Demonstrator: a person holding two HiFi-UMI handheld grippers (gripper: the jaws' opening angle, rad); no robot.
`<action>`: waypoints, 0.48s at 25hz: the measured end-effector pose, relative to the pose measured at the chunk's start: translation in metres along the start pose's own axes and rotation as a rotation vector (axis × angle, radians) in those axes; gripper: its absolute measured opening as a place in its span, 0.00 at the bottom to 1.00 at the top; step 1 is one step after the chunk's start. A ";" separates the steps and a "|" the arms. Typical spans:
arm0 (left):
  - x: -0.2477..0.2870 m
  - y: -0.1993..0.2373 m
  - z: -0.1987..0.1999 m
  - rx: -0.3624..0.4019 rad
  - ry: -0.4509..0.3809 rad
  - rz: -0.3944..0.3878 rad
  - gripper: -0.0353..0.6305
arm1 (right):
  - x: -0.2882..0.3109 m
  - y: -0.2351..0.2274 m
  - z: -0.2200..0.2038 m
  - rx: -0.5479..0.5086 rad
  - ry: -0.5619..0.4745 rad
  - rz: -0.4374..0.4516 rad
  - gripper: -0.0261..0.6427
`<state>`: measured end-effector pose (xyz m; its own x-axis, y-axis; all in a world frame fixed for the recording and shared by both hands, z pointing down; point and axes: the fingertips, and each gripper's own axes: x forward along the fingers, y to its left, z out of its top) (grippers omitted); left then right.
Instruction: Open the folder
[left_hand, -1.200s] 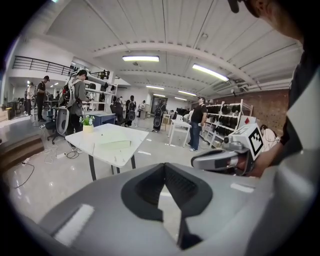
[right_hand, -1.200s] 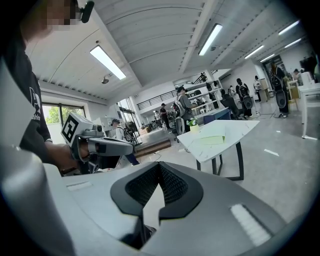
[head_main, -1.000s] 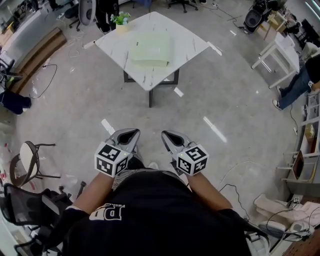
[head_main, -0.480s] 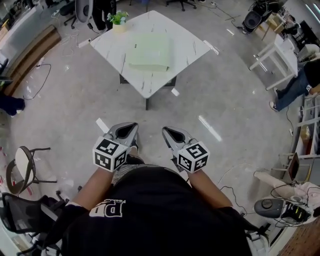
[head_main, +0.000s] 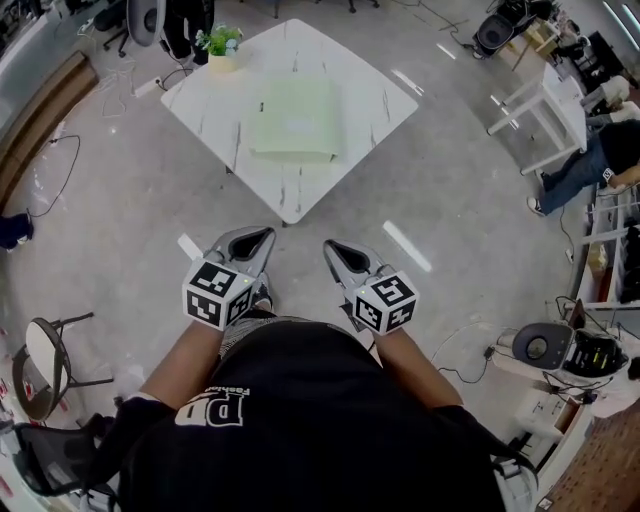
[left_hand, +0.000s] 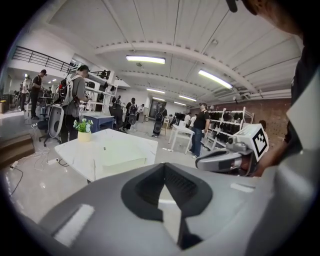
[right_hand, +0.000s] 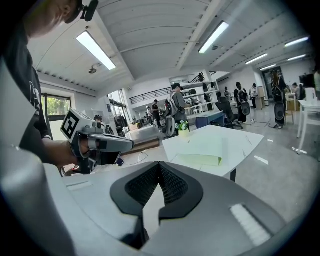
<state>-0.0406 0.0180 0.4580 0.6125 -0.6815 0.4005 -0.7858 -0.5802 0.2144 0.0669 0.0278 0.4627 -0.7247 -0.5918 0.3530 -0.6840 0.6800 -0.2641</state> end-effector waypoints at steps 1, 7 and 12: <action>0.006 0.010 0.006 0.002 -0.003 -0.007 0.14 | 0.009 -0.004 0.005 0.003 0.002 -0.006 0.04; 0.032 0.068 0.033 0.015 -0.005 -0.043 0.14 | 0.067 -0.025 0.033 -0.004 0.011 -0.037 0.04; 0.048 0.108 0.042 0.037 0.014 -0.081 0.14 | 0.107 -0.037 0.048 0.012 0.010 -0.065 0.04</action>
<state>-0.0927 -0.0960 0.4628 0.6725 -0.6256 0.3954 -0.7297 -0.6496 0.2133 0.0107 -0.0817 0.4677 -0.6776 -0.6303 0.3790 -0.7308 0.6347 -0.2512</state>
